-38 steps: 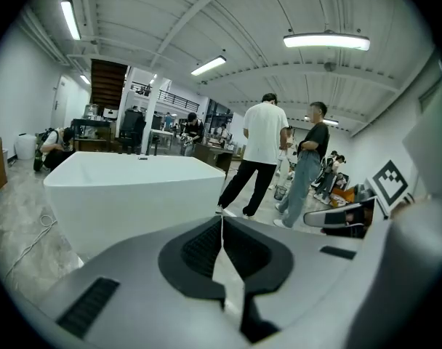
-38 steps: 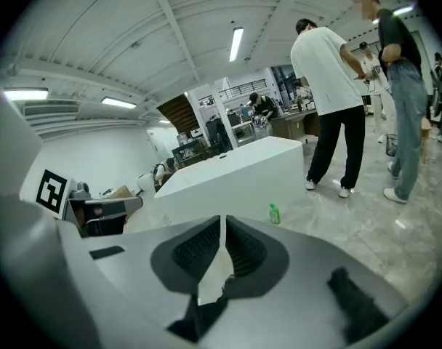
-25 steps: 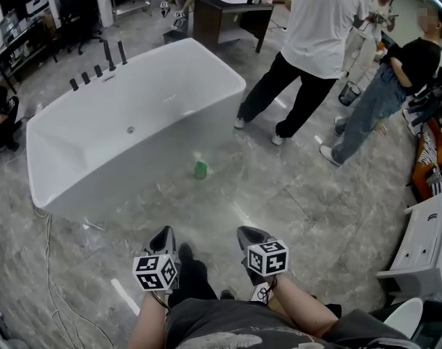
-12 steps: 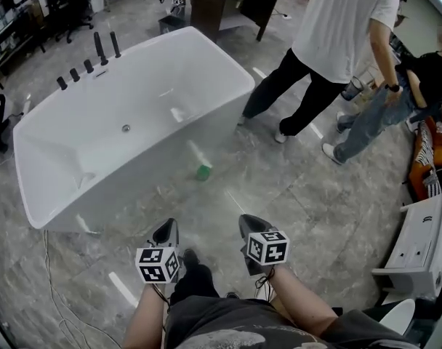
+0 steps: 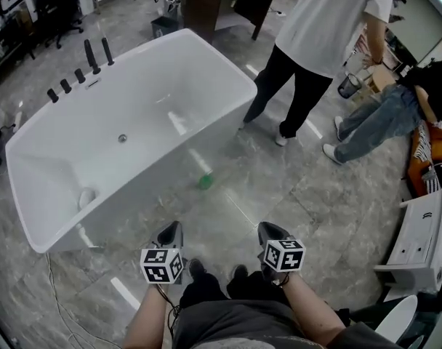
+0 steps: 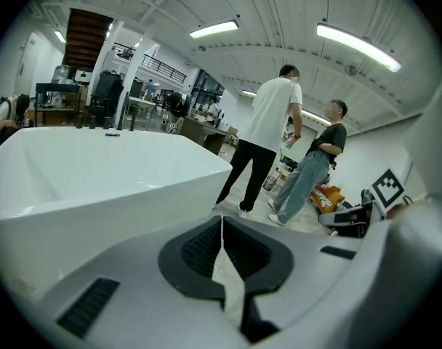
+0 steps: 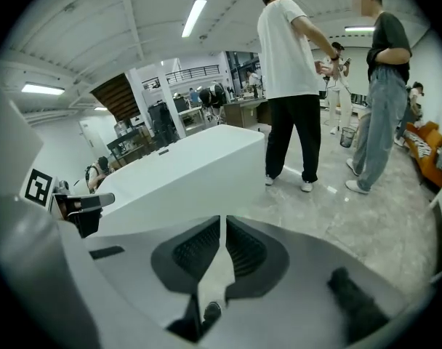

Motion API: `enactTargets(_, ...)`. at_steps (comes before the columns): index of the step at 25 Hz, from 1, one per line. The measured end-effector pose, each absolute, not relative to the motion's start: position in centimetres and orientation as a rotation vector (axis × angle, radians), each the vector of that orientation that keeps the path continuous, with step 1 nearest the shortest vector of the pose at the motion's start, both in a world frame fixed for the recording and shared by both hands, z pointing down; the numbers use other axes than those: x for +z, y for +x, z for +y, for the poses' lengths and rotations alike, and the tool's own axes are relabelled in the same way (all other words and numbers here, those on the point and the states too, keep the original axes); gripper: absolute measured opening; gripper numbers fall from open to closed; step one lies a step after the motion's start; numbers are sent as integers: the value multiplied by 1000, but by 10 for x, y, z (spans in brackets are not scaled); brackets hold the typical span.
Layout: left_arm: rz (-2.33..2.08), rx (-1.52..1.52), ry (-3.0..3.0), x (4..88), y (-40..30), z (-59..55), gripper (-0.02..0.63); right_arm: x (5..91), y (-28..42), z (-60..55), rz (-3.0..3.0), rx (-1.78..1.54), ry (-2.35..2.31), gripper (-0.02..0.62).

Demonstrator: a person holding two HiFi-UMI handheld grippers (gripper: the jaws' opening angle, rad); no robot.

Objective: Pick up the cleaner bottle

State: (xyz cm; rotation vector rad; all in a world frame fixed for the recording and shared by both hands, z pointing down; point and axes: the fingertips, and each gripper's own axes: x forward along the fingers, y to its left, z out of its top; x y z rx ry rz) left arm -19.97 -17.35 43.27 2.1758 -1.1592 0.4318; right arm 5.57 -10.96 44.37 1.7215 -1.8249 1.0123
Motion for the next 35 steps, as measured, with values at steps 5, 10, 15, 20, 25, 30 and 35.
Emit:
enactTargets(5, -1141, 464, 2166, 450, -182, -191, 20, 472, 74, -127, -1793, 1043, 1704, 38)
enactTargets(10, -1191, 476, 2102, 472, -167, -208, 20, 510, 93, -159, -1804, 1058, 1628, 38)
enactTargets(15, -1235, 535, 2060, 496, -141, -235, 20, 551, 120, -210, -1829, 1092, 1572, 38)
enactTargets(20, -1311, 557, 1995, 531, -116, -277, 20, 603, 138, -272, -1893, 1066, 1453, 38)
enactTargets(25, -1374, 574, 1932, 579, -104, -315, 20, 654, 149, -328, -1982, 972, 1351, 38)
enactTargets(30, -1380, 603, 1884, 639, -97, -335, 20, 711, 152, -359, -2042, 897, 1248, 40)
enactTargets(35, -1364, 613, 1865, 698, -91, -344, 20, 765, 150, -373, -2055, 854, 1187, 40)
